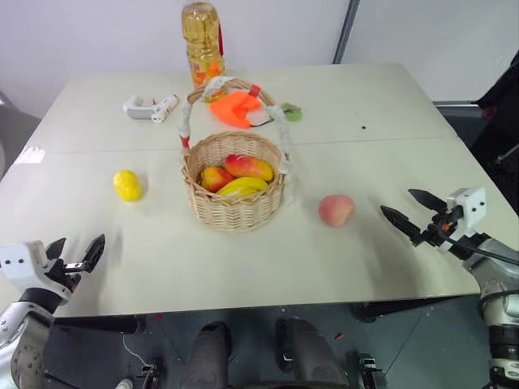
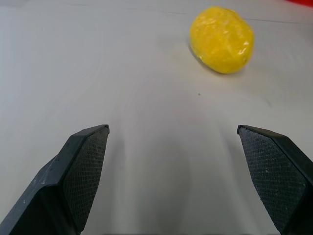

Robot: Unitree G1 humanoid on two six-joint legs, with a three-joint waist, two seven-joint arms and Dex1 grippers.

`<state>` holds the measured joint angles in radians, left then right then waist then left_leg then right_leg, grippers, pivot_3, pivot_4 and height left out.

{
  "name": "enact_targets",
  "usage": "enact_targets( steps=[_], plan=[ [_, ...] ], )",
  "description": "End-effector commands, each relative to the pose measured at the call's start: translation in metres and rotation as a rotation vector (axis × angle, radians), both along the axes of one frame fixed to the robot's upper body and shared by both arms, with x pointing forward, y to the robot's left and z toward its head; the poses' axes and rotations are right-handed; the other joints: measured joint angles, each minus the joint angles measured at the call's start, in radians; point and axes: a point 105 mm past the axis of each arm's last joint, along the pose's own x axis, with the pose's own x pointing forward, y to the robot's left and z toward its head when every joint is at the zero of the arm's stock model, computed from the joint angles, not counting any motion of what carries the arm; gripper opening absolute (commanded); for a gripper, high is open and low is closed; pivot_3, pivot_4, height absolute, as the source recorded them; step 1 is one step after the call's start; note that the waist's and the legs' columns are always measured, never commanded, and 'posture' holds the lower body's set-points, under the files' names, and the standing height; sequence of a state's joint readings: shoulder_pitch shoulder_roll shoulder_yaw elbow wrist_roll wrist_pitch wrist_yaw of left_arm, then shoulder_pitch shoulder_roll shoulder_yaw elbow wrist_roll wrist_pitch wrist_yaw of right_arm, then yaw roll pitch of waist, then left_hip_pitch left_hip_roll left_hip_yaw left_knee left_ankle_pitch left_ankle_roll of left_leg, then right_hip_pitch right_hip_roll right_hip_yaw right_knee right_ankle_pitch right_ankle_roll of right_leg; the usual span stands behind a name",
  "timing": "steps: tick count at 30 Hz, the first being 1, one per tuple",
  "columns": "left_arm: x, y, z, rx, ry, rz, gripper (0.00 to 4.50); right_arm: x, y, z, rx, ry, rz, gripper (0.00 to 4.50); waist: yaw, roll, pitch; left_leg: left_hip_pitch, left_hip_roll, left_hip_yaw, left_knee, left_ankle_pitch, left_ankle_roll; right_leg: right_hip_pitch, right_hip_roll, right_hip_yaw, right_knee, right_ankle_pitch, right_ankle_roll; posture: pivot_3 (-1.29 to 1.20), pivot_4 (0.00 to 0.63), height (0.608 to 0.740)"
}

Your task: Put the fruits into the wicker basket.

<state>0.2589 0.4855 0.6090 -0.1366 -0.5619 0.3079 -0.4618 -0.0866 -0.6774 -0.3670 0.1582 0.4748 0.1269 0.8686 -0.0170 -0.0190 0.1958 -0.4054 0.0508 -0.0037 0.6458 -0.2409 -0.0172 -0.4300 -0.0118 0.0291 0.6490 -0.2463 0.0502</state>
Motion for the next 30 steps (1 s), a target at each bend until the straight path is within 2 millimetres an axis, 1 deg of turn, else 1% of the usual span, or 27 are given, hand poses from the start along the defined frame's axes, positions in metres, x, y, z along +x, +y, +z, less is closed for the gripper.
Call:
enact_targets(
  steps=[1,6,9,11,15,18,19,21,23,25,28,30],
  plan=[
    [0.003,-0.002,0.015,0.044,-0.029,-0.017,4.5,-0.001,0.002,0.017,-0.005,-0.061,0.007,4.47,0.0,0.0,0.0,0.0,0.0,0.0,0.0,0.0,0.0,0.0,0.0,0.0,0.0,0.0,0.0,0.0,0.15,0.74],
    [0.009,-0.002,0.024,0.022,-0.059,-0.002,4.5,0.001,0.011,0.026,-0.014,-0.076,0.036,4.47,0.001,0.0,0.0,0.0,0.0,0.0,0.0,0.0,0.0,0.0,0.0,0.0,0.0,0.0,0.0,0.0,0.15,0.74],
    [0.014,-0.001,0.023,0.022,-0.036,0.028,4.5,0.001,0.016,0.032,-0.019,-0.089,0.05,4.47,0.001,0.0,0.0,0.0,0.0,0.0,0.0,0.0,0.0,0.0,0.0,0.0,0.0,0.0,0.0,0.0,0.15,0.74],
    [0.018,-0.008,0.033,-0.008,-0.072,0.019,4.5,0.001,0.023,0.038,-0.02,-0.099,0.081,4.47,0.001,0.0,0.0,0.0,0.0,0.0,0.0,0.0,0.0,0.0,0.0,0.0,0.0,0.0,0.0,0.0,0.15,0.74],
    [0.037,-0.023,0.045,-0.013,-0.078,-0.002,4.5,0.003,0.035,0.061,-0.029,-0.152,0.127,4.47,0.002,0.0,0.0,0.0,0.0,0.0,0.0,0.0,0.0,0.0,0.0,0.0,0.0,0.0,0.0,0.0,0.15,0.74],
    [0.055,-0.02,0.054,0.044,-0.06,0.053,4.5,0.0,0.046,0.074,-0.058,-0.168,0.192,4.47,0.004,0.0,0.0,0.0,0.0,0.0,0.001,0.0,0.0,0.001,0.0,0.0,0.0,0.0,0.0,0.0,0.15,0.74],
    [0.06,-0.017,0.057,0.038,-0.059,0.082,4.5,-0.002,0.05,0.078,-0.061,-0.171,0.212,4.47,0.005,0.0,0.0,0.0,0.0,-0.001,0.001,0.0,0.0,0.001,0.0,0.0,0.0,0.0,0.0,0.0,0.15,0.74],
    [0.072,-0.016,0.066,0.027,-0.061,0.127,4.5,-0.007,0.061,0.09,-0.055,-0.178,0.27,4.47,0.005,0.0,0.0,0.0,-0.001,-0.001,0.001,0.0,0.0,0.001,0.0,0.0,0.0,0.001,0.001,0.0,0.15,0.74],
    [0.085,-0.018,0.075,0.03,-0.043,0.156,4.5,-0.019,0.081,0.103,-0.038,-0.162,0.384,4.47,0.005,0.0,0.0,0.0,-0.001,-0.001,0.001,0.0,0.0,0.001,0.0,0.0,0.001,0.002,0.003,0.0,0.15,0.74],
    [0.093,-0.019,0.078,0.043,-0.015,0.165,4.5,-0.028,0.099,0.111,-0.047,-0.145,0.471,4.47,0.001,0.0,0.0,0.0,-0.001,-0.002,0.001,0.0,0.0,0.001,0.001,0.0,0.001,0.002,0.004,0.0,0.15,0.74],
    [0.104,-0.025,0.08,0.077,0.019,0.141,4.5,-0.038,0.122,0.116,-0.064,-0.126,0.567,4.47,-0.002,-0.001,0.0,0.001,0.0,-0.002,0.0,0.0,0.0,0.001,0.001,0.0,0.001,0.002,0.004,0.0,0.15,0.74],
    [0.113,-0.03,0.081,0.073,0.034,0.118,4.5,-0.043,0.136,0.115,-0.079,-0.123,0.617,4.47,0.002,-0.001,0.0,0.001,0.0,-0.002,0.0,0.0,0.0,0.001,0.001,-0.001,0.001,0.002,0.004,0.0,0.15,0.74]
  ],
)
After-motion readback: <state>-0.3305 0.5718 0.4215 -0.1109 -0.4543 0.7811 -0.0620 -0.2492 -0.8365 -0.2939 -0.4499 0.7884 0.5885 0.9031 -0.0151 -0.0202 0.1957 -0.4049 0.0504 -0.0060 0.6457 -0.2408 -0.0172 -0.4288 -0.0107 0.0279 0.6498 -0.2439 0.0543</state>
